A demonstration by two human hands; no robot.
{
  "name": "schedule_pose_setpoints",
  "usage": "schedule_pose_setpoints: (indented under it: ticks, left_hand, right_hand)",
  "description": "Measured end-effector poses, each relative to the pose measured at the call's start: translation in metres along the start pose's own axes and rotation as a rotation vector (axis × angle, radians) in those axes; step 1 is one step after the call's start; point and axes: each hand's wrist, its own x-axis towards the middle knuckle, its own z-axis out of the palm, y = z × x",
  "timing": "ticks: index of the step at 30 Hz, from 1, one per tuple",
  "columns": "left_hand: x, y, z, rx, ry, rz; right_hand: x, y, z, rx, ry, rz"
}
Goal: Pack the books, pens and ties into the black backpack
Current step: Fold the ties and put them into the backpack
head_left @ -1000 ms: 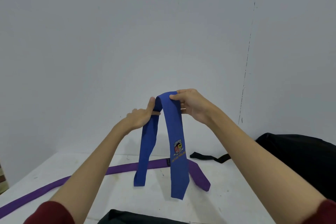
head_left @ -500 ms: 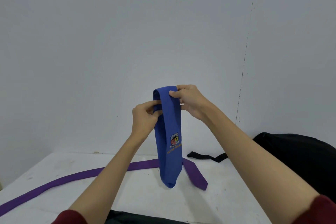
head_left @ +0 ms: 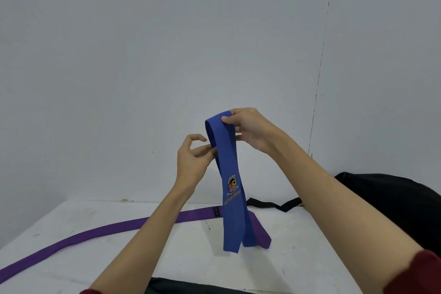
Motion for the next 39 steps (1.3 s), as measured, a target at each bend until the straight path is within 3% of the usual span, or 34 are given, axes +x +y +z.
schedule_pose_setpoints:
  ticks: [9, 14, 17, 25, 32, 39]
  left_hand:
    - [0.005, 0.001, 0.002, -0.035, 0.054, -0.010]
    - [0.009, -0.002, -0.003, -0.042, -0.188, -0.112]
    - [0.010, -0.001, -0.002, 0.054, -0.163, -0.080]
    - [0.014, 0.004, 0.011, 0.242, -0.026, 0.014]
    - [0.012, 0.001, 0.016, 0.160, -0.028, -0.055]
    - [0.017, 0.011, 0.015, 0.038, -0.073, -0.159]
  right_hand:
    - [-0.005, -0.008, -0.011, -0.040, -0.029, -0.018]
    - [-0.009, -0.009, -0.018, -0.046, -0.079, -0.024]
    - [-0.011, -0.009, -0.020, -0.063, -0.109, -0.020]
    - [-0.009, -0.001, -0.011, 0.037, 0.048, 0.034]
    - [-0.008, 0.005, 0.001, 0.100, 0.184, 0.047]
    - [-0.012, 0.009, 0.006, 0.058, 0.211, 0.046]
